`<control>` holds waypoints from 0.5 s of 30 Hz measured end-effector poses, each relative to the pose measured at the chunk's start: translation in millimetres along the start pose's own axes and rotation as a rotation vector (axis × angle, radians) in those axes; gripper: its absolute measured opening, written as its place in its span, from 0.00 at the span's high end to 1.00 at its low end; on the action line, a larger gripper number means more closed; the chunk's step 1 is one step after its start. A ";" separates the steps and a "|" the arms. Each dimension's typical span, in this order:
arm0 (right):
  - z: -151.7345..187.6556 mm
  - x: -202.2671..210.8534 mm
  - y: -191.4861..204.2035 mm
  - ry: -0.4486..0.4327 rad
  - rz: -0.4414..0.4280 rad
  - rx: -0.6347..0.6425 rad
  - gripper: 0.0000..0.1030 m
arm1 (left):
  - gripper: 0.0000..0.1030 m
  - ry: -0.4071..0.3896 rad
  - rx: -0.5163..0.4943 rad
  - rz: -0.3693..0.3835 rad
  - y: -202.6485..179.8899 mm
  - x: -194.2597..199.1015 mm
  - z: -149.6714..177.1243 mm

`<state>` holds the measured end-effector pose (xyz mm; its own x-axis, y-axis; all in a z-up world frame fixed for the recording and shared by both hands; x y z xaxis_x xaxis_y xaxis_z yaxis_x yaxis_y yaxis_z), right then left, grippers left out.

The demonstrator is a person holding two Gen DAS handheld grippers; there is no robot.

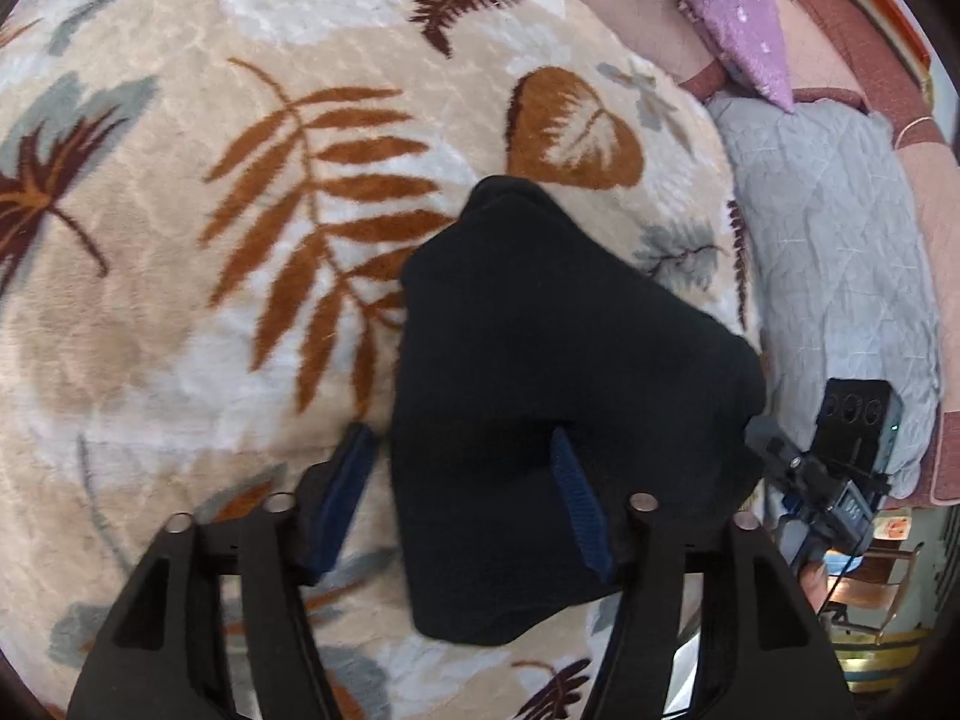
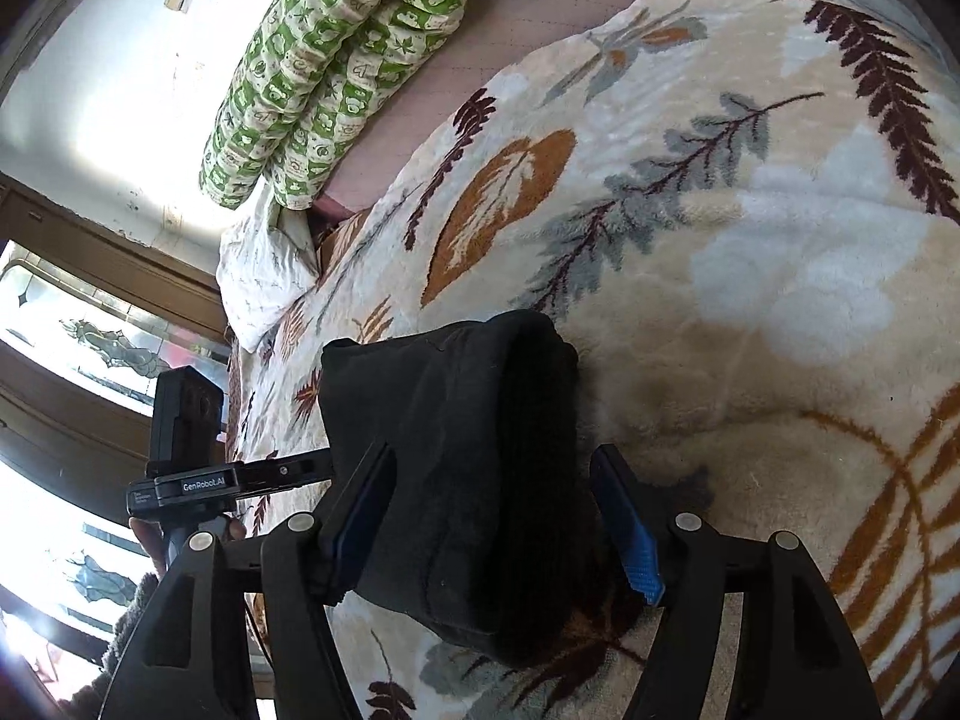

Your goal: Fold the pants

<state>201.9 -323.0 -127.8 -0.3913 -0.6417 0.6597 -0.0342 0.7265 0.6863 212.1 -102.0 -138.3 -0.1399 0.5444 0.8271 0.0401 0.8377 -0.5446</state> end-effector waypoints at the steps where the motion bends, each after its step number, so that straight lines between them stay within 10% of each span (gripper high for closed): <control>1: 0.3 -0.5 0.0 0.001 -0.006 -0.004 0.33 | 0.35 -0.001 0.007 0.042 -4.2 -0.2 0.6; 8: 0.9 -1.7 -3.9 0.020 -0.059 -0.037 0.30 | 0.34 0.017 -0.047 0.138 -18.0 1.8 7.5; 15: 4.4 -15.2 -0.1 0.083 -0.051 -0.008 0.30 | 0.34 0.027 -0.113 0.032 -20.2 -2.6 12.4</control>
<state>203.7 -312.2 -139.3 -0.3117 -0.6962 0.6466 -0.0446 0.6905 0.7220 199.5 -120.8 -131.2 -0.1101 0.5704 0.8139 0.1554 0.8187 -0.5528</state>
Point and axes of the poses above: each gripper's, at about its wrist camera, not at the fingertips, and x roughly against the way its jaws point, y to its left, z to its underside, the point moved 8 cm from there along -x, roughly the way its jaws point, and after that the axes turned 1 degree about z, right-handed, at the moved point
